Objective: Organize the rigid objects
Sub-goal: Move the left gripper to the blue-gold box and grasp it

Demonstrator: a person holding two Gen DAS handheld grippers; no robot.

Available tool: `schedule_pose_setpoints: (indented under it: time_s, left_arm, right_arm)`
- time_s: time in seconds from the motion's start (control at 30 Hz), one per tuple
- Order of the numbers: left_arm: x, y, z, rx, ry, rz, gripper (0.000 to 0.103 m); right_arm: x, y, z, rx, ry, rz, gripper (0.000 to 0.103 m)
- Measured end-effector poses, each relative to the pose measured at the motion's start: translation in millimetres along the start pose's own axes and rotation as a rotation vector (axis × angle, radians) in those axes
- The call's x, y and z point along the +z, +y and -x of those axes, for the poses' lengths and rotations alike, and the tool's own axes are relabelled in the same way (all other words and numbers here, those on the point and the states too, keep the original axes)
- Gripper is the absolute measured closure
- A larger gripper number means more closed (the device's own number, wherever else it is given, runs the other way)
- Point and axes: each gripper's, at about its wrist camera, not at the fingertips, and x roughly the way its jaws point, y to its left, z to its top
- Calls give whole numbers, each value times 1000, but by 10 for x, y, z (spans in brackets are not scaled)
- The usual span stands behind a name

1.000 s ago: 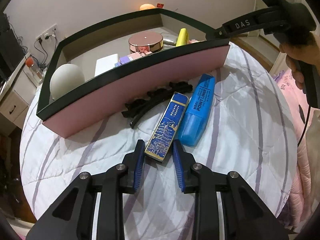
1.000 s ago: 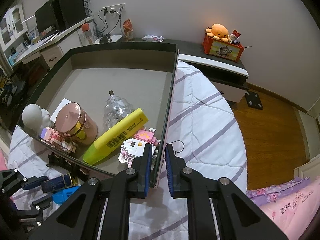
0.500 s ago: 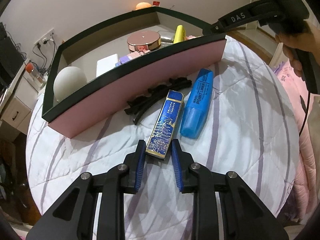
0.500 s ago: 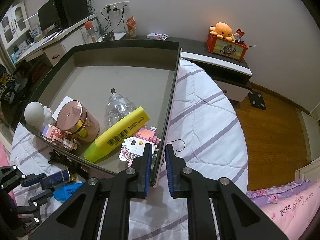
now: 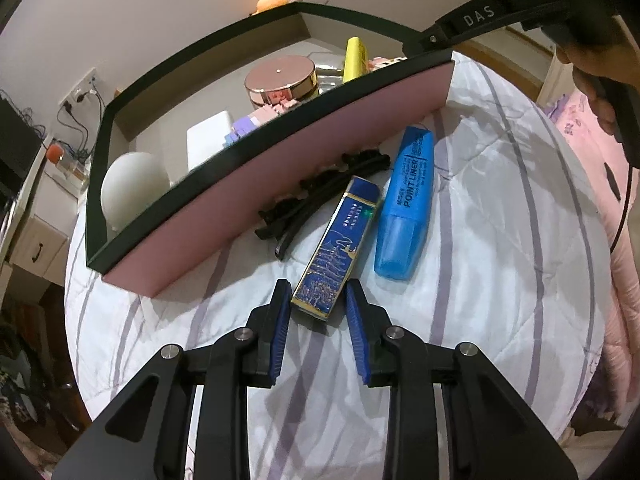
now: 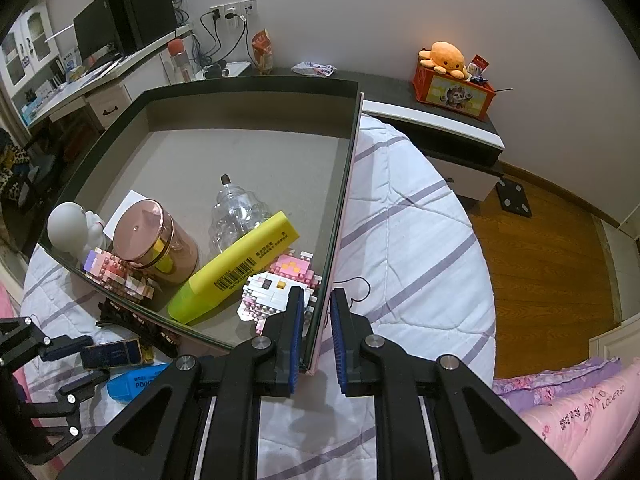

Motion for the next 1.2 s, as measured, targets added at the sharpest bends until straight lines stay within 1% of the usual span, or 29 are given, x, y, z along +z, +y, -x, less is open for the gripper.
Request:
schedule_pose_setpoints:
  time_s: [0.17, 0.3, 0.4, 0.47, 0.63, 0.67, 0.8, 1.0, 1.07, 1.13, 1.2]
  left_arm:
    - [54, 15, -36, -9, 8, -21, 72]
    - [44, 24, -35, -21, 6, -24, 74]
    - [17, 75, -21, -27, 14, 23, 74]
    - [-35, 129, 1, 6, 14, 50, 74]
    - [-261, 334, 90, 27, -5, 160, 74]
    - [-313, 381, 118, 36, -11, 193, 74]
    - [-448, 509, 170, 48, -18, 269, 74]
    - [-659, 580, 187, 51, -32, 344, 74]
    - [-728, 646, 213, 64, -40, 368, 74]
    - [-763, 641, 225, 82, -42, 377, 74]
    - [-801, 666, 250, 97, -45, 408, 74]
  right_arm:
    - [6, -1, 3, -1, 4, 0, 90]
    - [9, -4, -1, -1, 6, 1, 90]
    - [8, -3, -2, -3, 8, 1, 90]
    - [4, -2, -2, -2, 9, 0, 90]
    - [2, 22, -2, -14, -2, -1, 90]
    - [-11, 29, 6, -20, -10, -4, 90]
    - [-73, 25, 34, -22, -54, -37, 90]
    - [-160, 21, 79, -24, -112, -80, 90]
    - [-186, 11, 89, -21, -134, -96, 90]
    - [-196, 5, 97, -15, -141, -105, 90]
    - [-205, 10, 103, -16, -143, -104, 90]
